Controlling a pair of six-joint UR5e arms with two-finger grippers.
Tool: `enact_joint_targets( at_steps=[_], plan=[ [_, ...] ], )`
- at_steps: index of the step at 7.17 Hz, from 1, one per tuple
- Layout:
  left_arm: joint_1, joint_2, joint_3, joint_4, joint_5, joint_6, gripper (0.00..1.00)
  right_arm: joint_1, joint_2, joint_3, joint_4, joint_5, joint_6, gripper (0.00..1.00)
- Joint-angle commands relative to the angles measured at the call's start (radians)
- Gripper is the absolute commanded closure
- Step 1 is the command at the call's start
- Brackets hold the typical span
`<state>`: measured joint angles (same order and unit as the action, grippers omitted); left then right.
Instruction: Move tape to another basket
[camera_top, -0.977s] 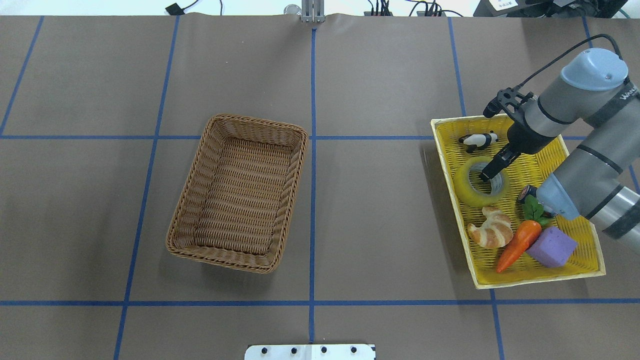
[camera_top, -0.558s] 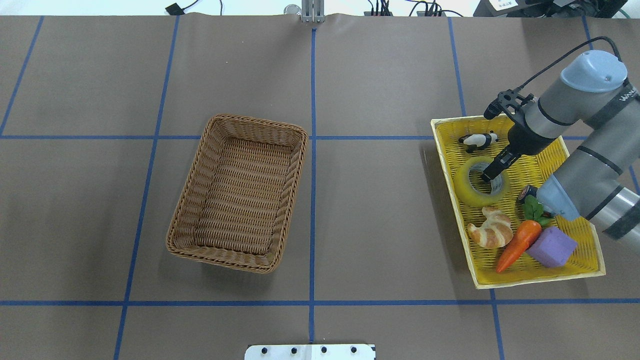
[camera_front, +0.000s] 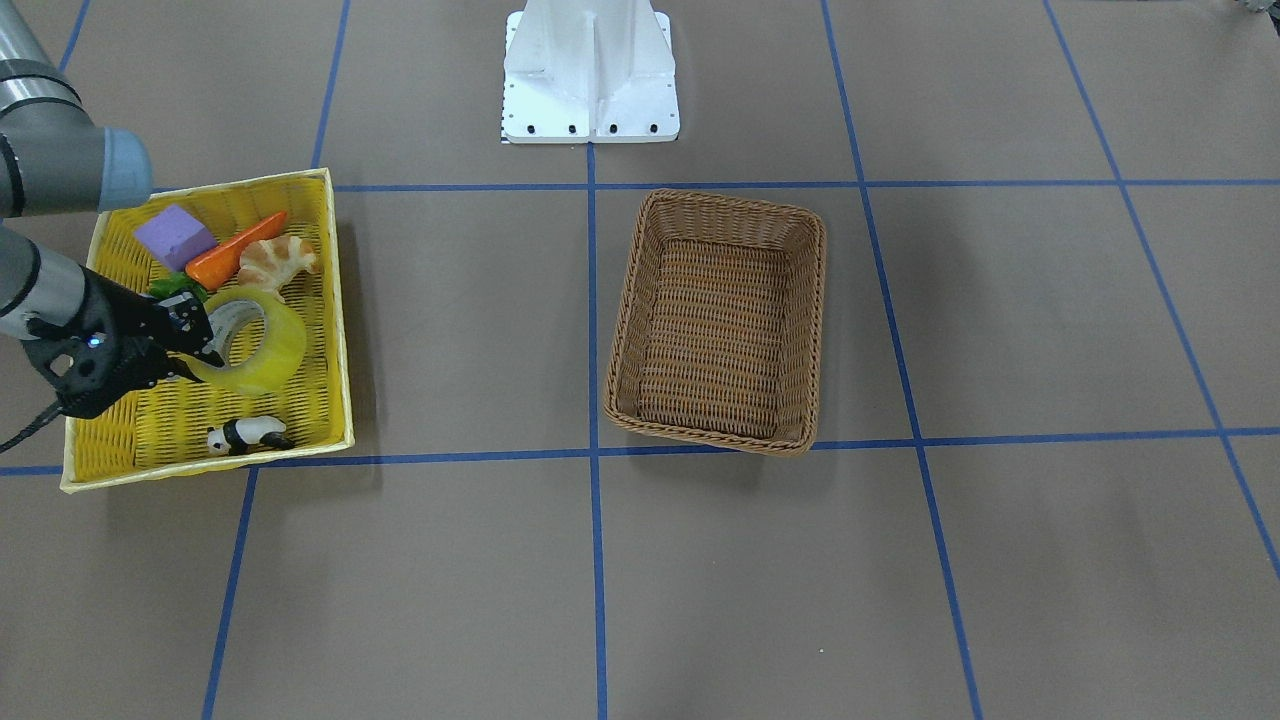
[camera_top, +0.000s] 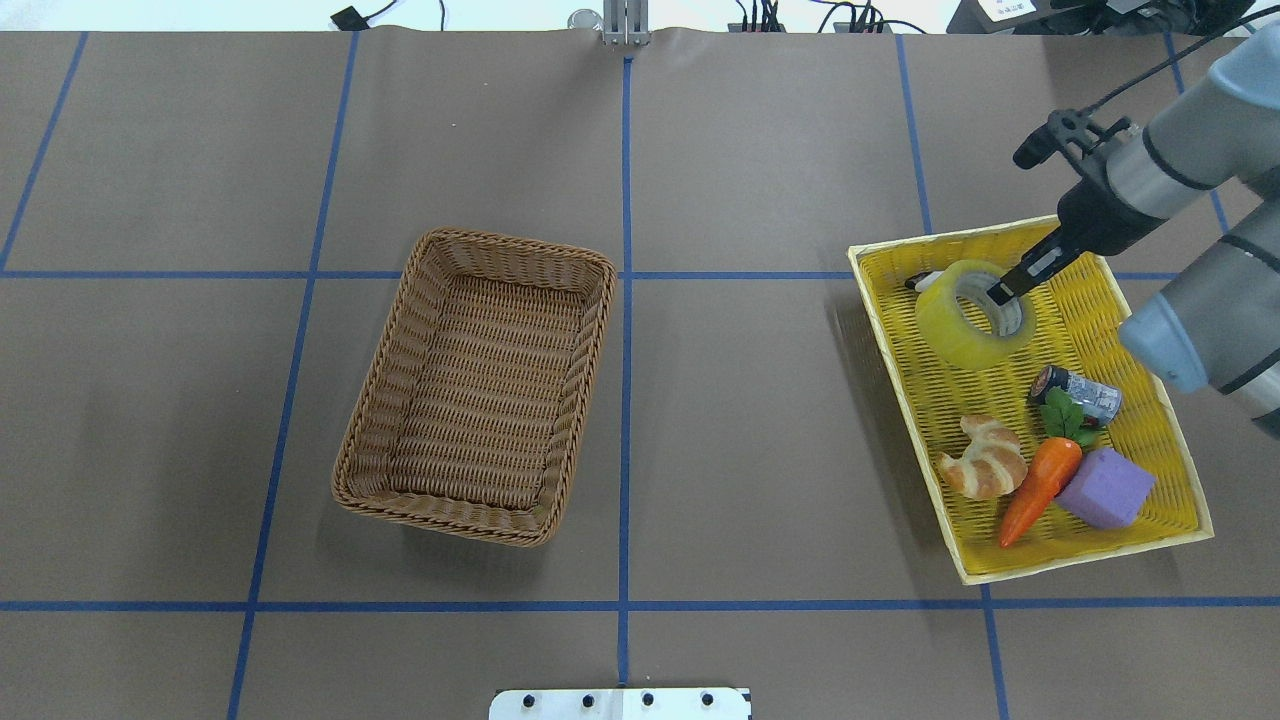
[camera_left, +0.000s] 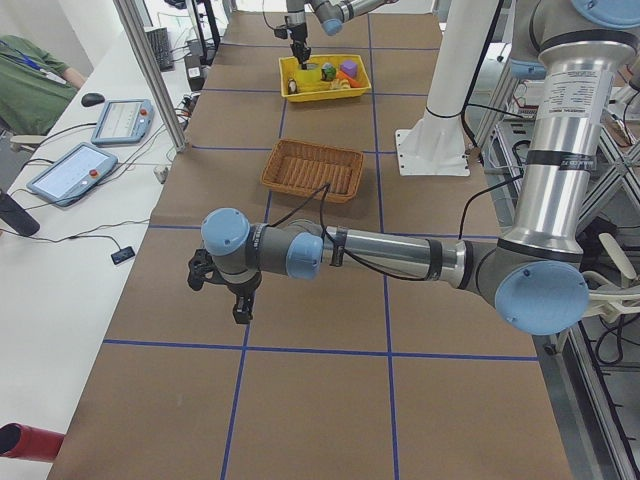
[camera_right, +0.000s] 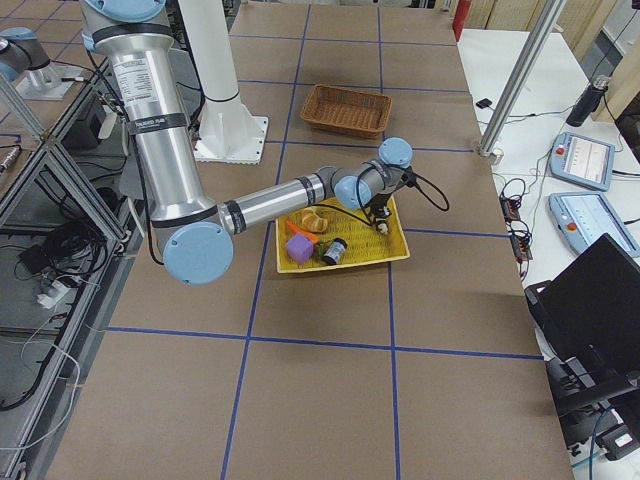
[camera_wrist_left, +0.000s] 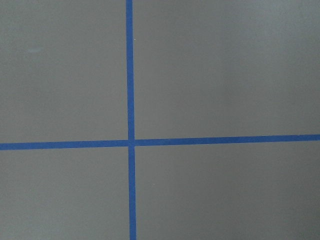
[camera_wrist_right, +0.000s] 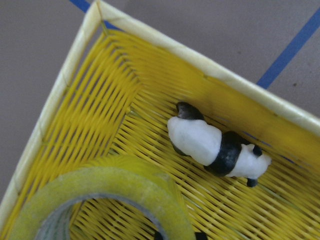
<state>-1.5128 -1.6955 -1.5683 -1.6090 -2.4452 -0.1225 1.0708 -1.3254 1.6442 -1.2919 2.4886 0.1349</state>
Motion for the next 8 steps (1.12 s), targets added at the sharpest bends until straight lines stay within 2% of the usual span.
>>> enact_joint_targets(
  at_steps=[1, 2, 3, 5, 7, 8],
  plan=[
    [0.028, 0.002, -0.076, -0.069, -0.014, -0.123, 0.02, 0.095, 0.009, 0.041, 0.014, 0.165, 0.093, 1.00],
    [0.042, 0.023, -0.081, -0.256, -0.015, -0.285, 0.02, 0.100, 0.017, 0.080, 0.051, 0.177, 0.195, 1.00],
    [0.086, 0.039, -0.059, -0.502, -0.014, -0.509, 0.02, 0.100, 0.012, 0.107, 0.133, 0.178, 0.348, 1.00],
    [0.219, 0.028, -0.055, -0.879, 0.000, -0.986, 0.02, 0.097, 0.015, 0.112, 0.456, 0.129, 0.748, 1.00],
    [0.305, 0.022, -0.053, -1.096, 0.111, -1.156, 0.02, 0.030, 0.000, 0.105, 0.834, -0.073, 1.152, 1.00],
    [0.350, 0.022, -0.056, -1.179, 0.195, -1.204, 0.02, -0.013, -0.006, 0.112, 0.940, -0.138, 1.274, 1.00]
  ],
)
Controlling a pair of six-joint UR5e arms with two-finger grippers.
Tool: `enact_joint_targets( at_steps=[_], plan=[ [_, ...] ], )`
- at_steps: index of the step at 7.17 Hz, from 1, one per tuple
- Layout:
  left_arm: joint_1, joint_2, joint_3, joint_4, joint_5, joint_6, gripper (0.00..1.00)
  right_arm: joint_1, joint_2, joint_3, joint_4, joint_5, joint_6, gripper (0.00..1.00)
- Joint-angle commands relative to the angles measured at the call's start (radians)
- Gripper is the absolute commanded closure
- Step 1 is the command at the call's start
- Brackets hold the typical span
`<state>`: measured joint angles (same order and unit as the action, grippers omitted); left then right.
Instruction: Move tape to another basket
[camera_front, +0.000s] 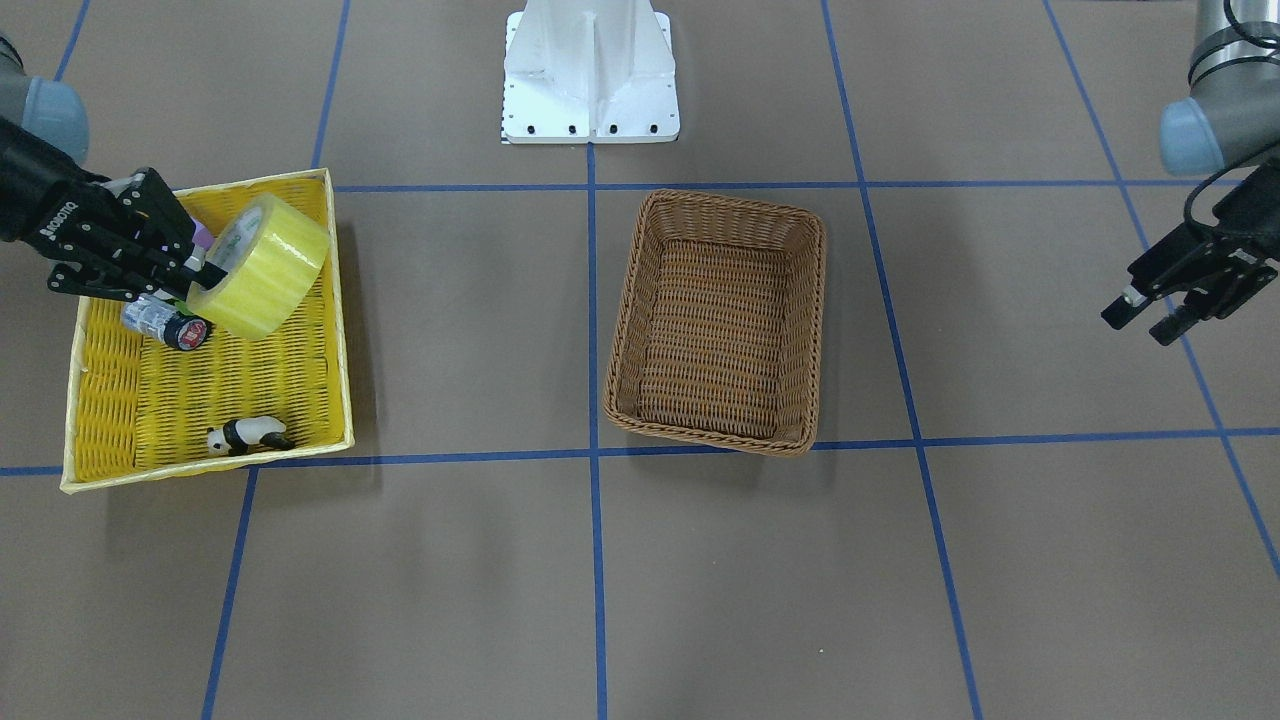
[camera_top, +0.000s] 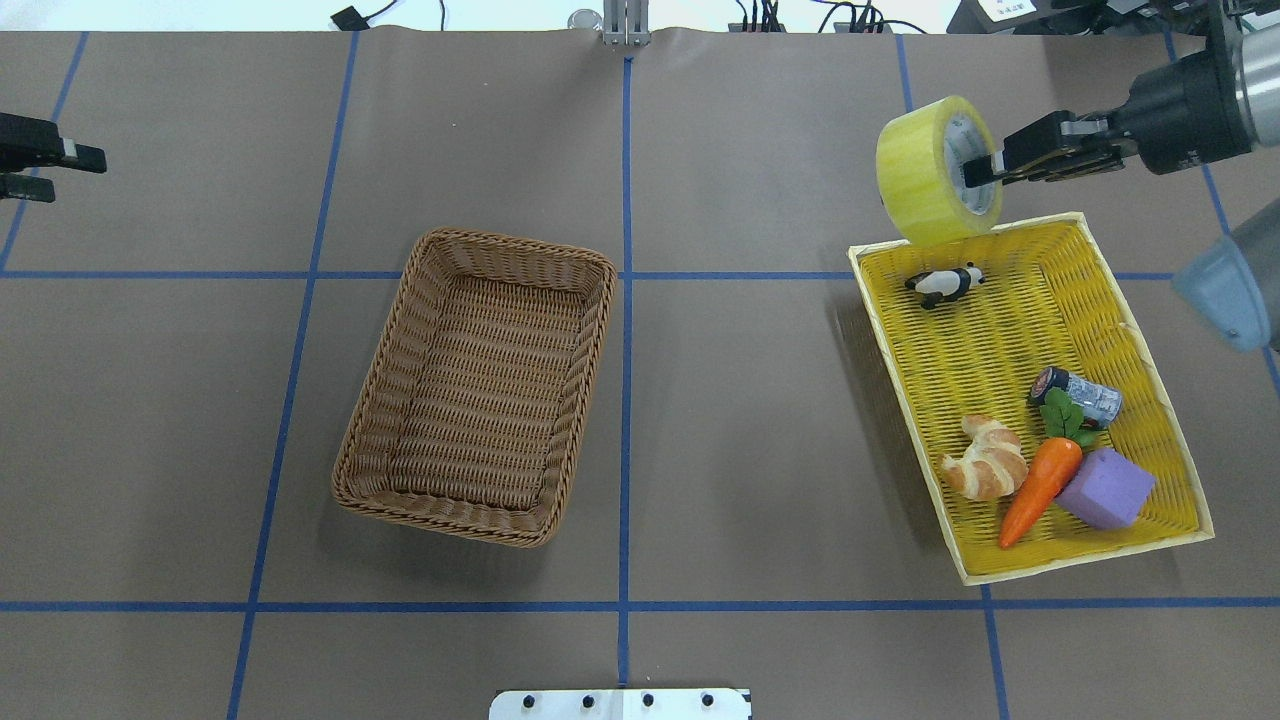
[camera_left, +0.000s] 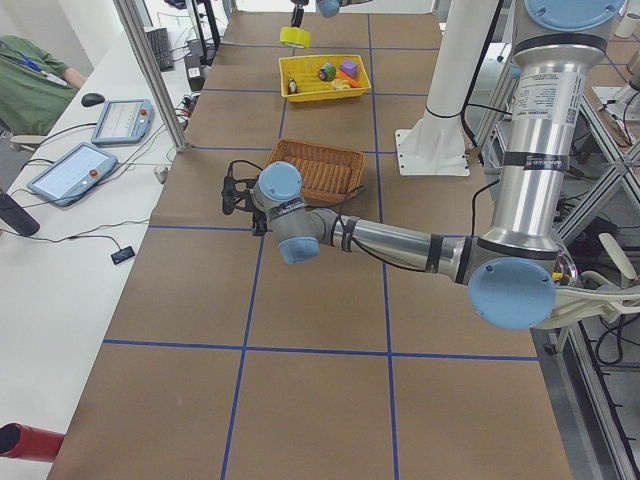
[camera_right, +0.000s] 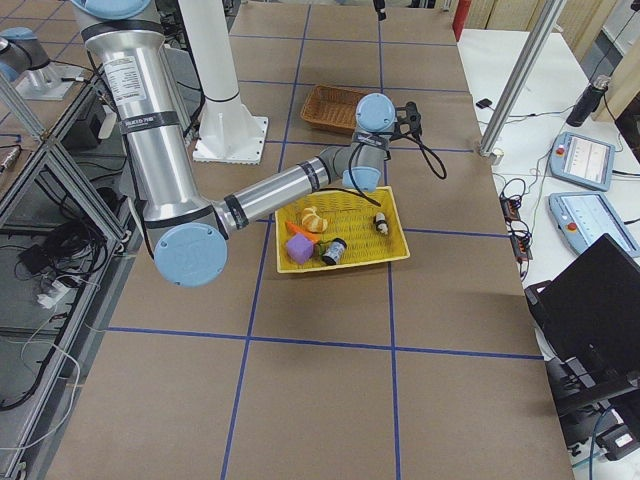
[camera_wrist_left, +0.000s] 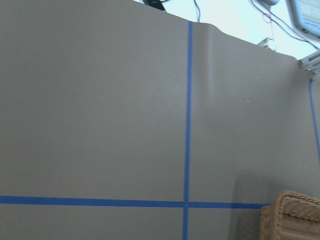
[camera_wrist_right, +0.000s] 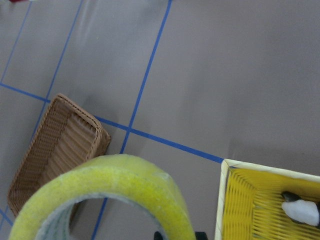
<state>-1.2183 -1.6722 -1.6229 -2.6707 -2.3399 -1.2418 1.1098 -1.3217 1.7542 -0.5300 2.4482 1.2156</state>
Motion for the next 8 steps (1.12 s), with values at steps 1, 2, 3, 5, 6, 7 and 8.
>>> enact_joint_targets(
  at_steps=[1, 2, 3, 5, 6, 7, 8],
  plan=[
    [0.106, -0.007, -0.005, -0.202, 0.137, -0.091, 0.02, -0.085, -0.007, 0.020, 0.227, -0.142, 0.264, 1.00],
    [0.135, -0.032, -0.017, -0.277, 0.145, -0.242, 0.02, -0.132, 0.001, 0.042, 0.267, -0.196, 0.353, 1.00],
    [0.170, -0.103, -0.014, -0.396, 0.146, -0.553, 0.02, -0.184, 0.022, 0.075, 0.287, -0.252, 0.458, 1.00],
    [0.215, -0.193, -0.018, -0.554, 0.181, -0.989, 0.03, -0.284, 0.085, 0.122, 0.294, -0.330, 0.634, 1.00],
    [0.267, -0.195, -0.020, -0.633, 0.244, -1.077, 0.03, -0.332, 0.117, 0.122, 0.320, -0.353, 0.680, 1.00],
    [0.334, -0.207, -0.022, -0.661, 0.254, -1.116, 0.03, -0.385, 0.139, 0.122, 0.346, -0.410, 0.715, 1.00],
    [0.397, -0.254, -0.052, -0.663, 0.299, -1.180, 0.03, -0.456, 0.150, 0.122, 0.378, -0.490, 0.719, 1.00]
  ],
)
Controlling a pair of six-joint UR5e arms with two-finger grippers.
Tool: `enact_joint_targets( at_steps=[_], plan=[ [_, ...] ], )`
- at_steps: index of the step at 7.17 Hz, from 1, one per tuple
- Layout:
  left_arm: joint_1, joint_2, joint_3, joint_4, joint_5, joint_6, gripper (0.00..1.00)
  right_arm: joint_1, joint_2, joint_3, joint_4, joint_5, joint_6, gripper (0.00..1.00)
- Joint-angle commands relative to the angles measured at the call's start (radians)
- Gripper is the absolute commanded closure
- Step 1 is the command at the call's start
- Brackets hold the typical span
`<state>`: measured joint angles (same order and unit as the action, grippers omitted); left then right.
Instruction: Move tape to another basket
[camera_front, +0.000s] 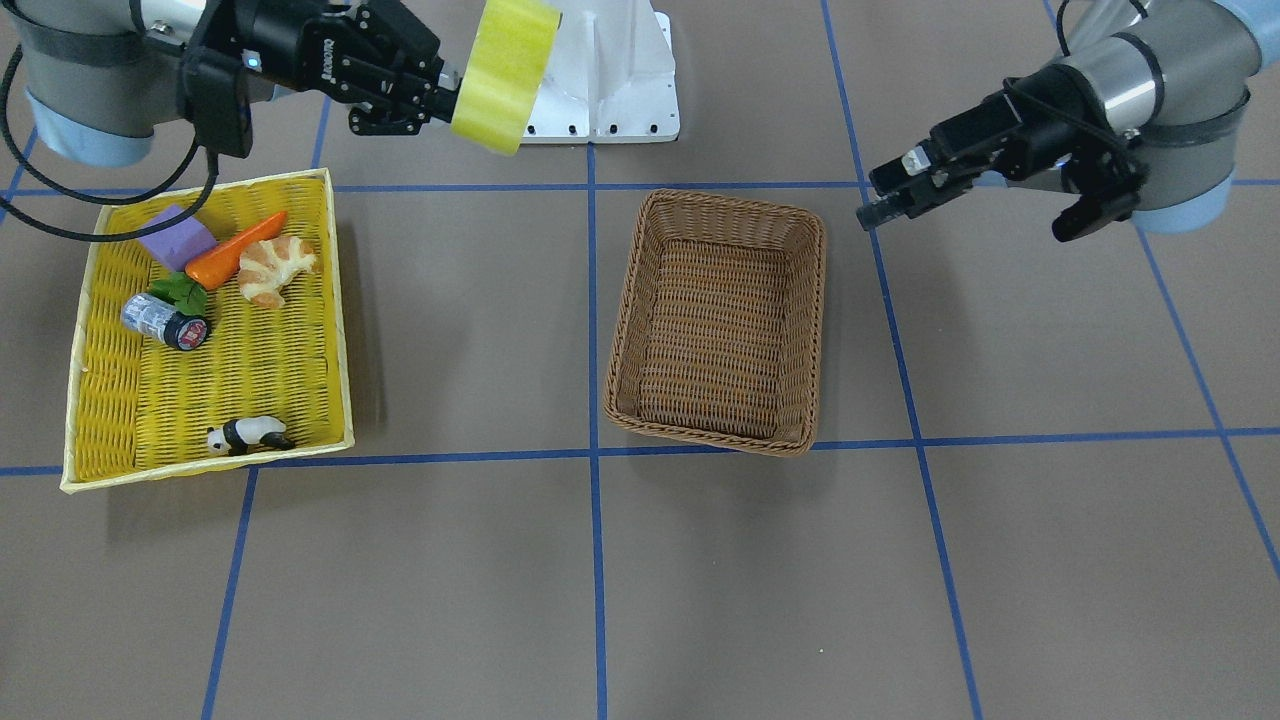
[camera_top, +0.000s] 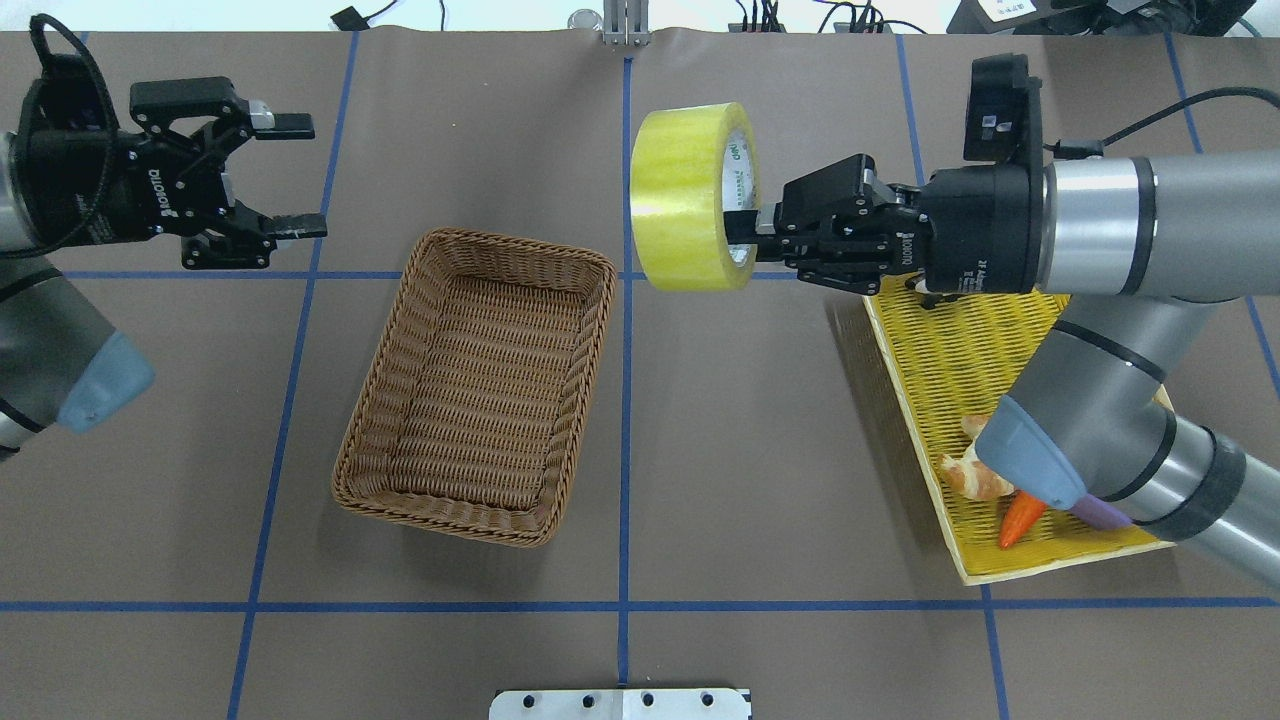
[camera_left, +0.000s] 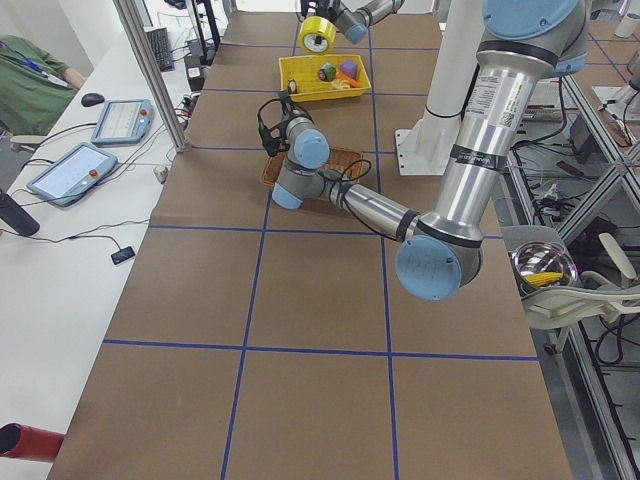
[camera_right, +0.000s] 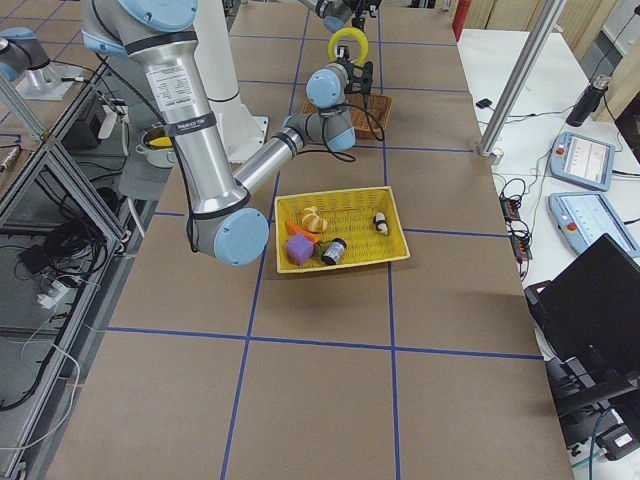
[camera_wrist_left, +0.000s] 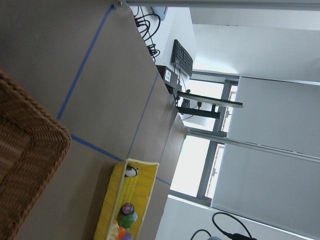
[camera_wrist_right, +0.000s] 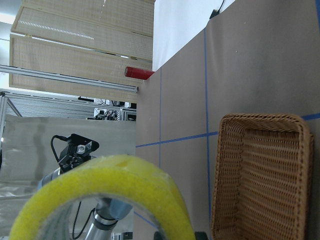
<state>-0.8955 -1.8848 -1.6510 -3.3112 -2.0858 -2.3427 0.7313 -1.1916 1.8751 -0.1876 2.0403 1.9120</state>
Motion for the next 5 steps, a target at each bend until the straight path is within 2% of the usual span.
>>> enact_joint_targets(
  at_steps=[1, 2, 5],
  plan=[
    [0.110, -0.095, -0.051, -0.021, 0.126, -0.219, 0.03, -0.099, 0.021, -0.001, 0.040, -0.098, 0.022, 1.00],
    [0.115, -0.120, -0.067, -0.021, 0.203, -0.371, 0.03, -0.111, 0.026, -0.005, 0.039, -0.098, 0.022, 1.00],
    [0.133, -0.155, -0.078, -0.018, 0.255, -0.411, 0.03, -0.156, 0.041, -0.016, 0.034, -0.104, 0.021, 1.00]
  ],
)
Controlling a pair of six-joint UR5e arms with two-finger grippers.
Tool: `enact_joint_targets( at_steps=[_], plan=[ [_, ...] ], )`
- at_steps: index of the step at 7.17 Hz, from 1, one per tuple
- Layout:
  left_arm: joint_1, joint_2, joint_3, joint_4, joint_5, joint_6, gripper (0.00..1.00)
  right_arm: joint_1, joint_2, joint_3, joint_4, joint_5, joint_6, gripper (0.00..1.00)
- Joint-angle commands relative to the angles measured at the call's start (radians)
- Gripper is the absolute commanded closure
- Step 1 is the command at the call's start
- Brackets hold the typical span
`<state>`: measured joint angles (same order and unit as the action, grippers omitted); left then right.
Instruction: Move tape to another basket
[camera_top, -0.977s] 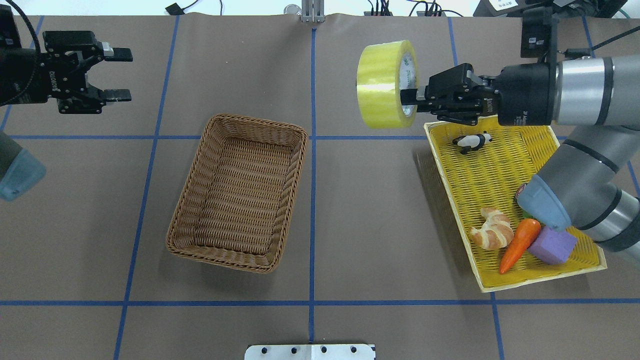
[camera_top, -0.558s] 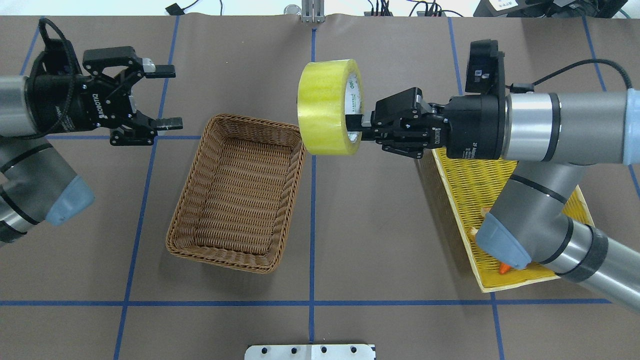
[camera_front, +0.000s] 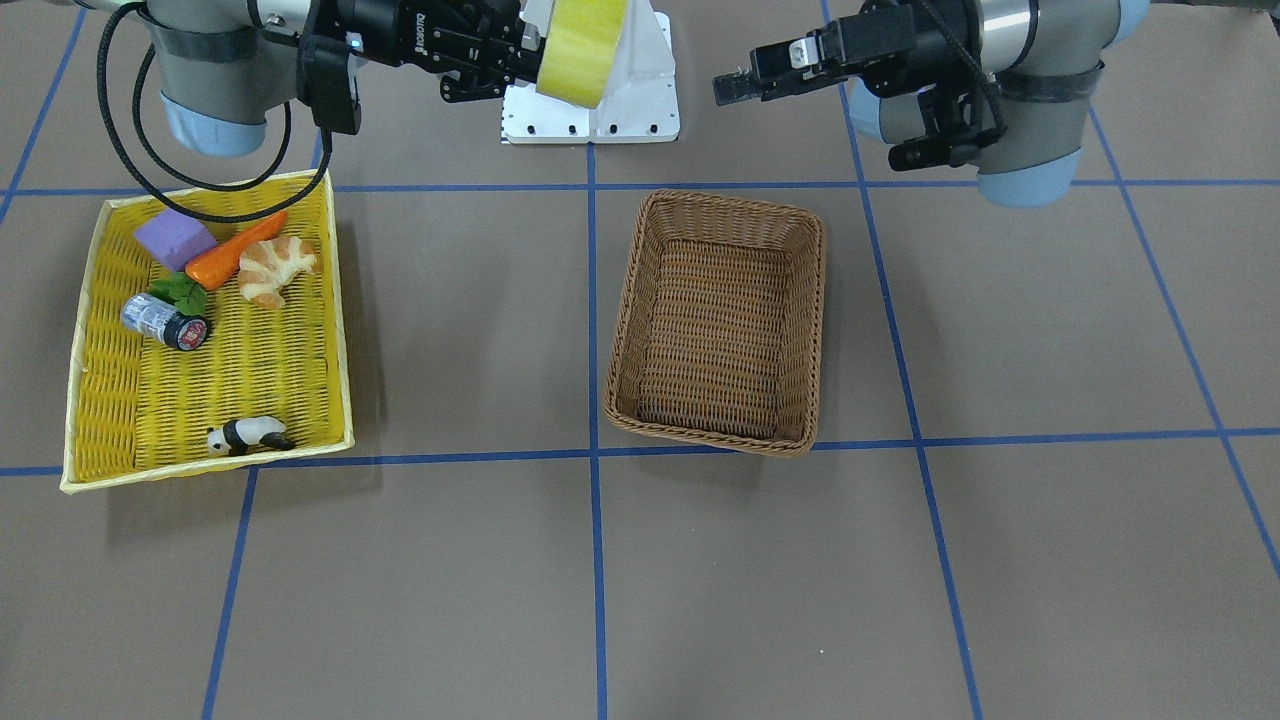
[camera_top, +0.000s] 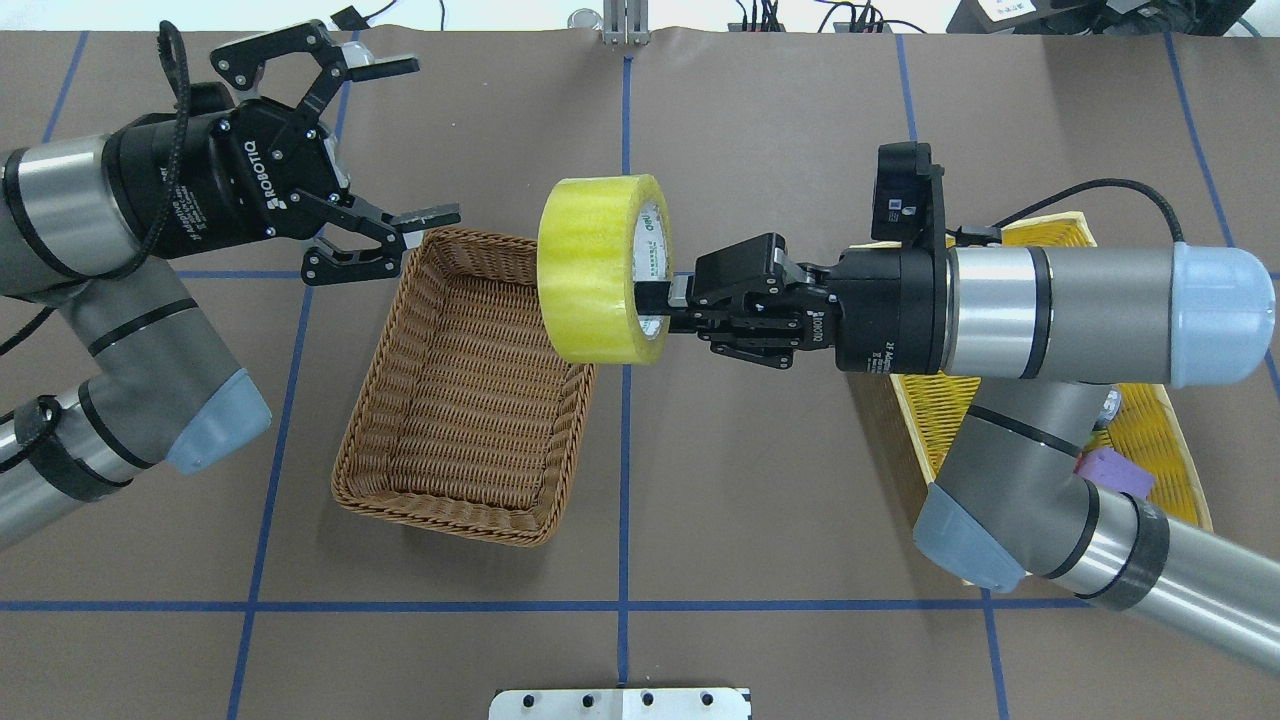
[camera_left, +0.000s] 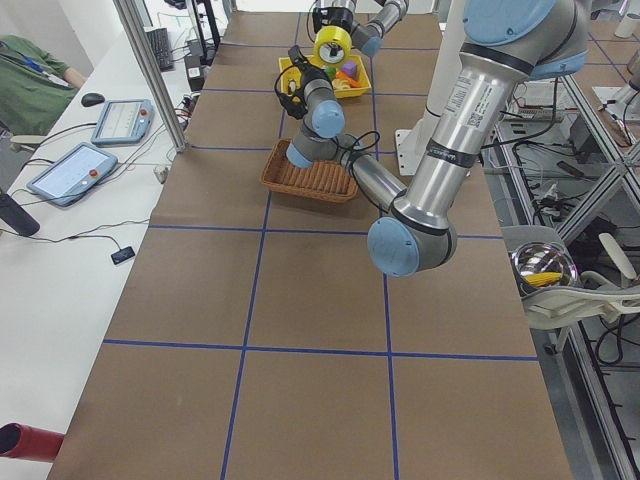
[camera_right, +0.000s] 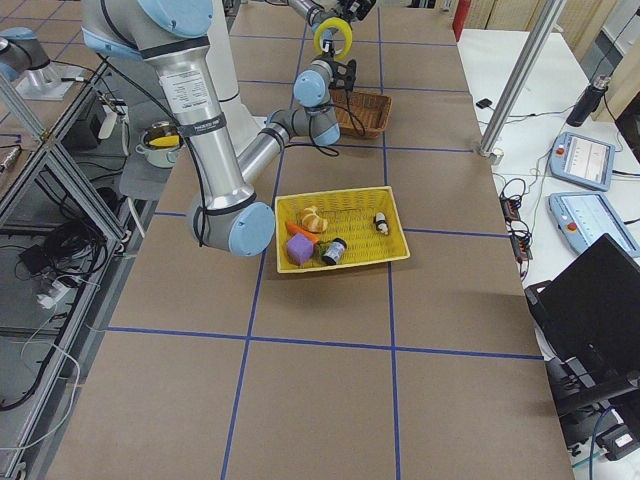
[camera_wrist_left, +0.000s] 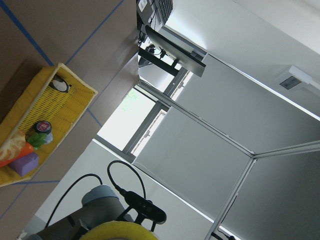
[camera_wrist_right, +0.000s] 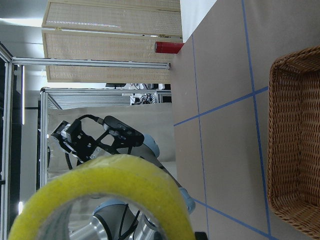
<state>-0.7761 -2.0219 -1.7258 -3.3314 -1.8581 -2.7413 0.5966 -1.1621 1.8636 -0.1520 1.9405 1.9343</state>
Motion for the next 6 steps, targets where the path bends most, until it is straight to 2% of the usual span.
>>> enact_joint_targets(
  at_steps=[1, 6],
  plan=[
    [0.033, -0.030, 0.000, 0.009, 0.060, -0.011, 0.03, -0.023, 0.013, -0.004, -0.001, -0.005, -0.002, 1.00],
    [0.103, -0.058, 0.002, 0.013, 0.074, 0.003, 0.07, -0.023, 0.027, -0.006, -0.001, -0.021, -0.002, 1.00]
  ],
)
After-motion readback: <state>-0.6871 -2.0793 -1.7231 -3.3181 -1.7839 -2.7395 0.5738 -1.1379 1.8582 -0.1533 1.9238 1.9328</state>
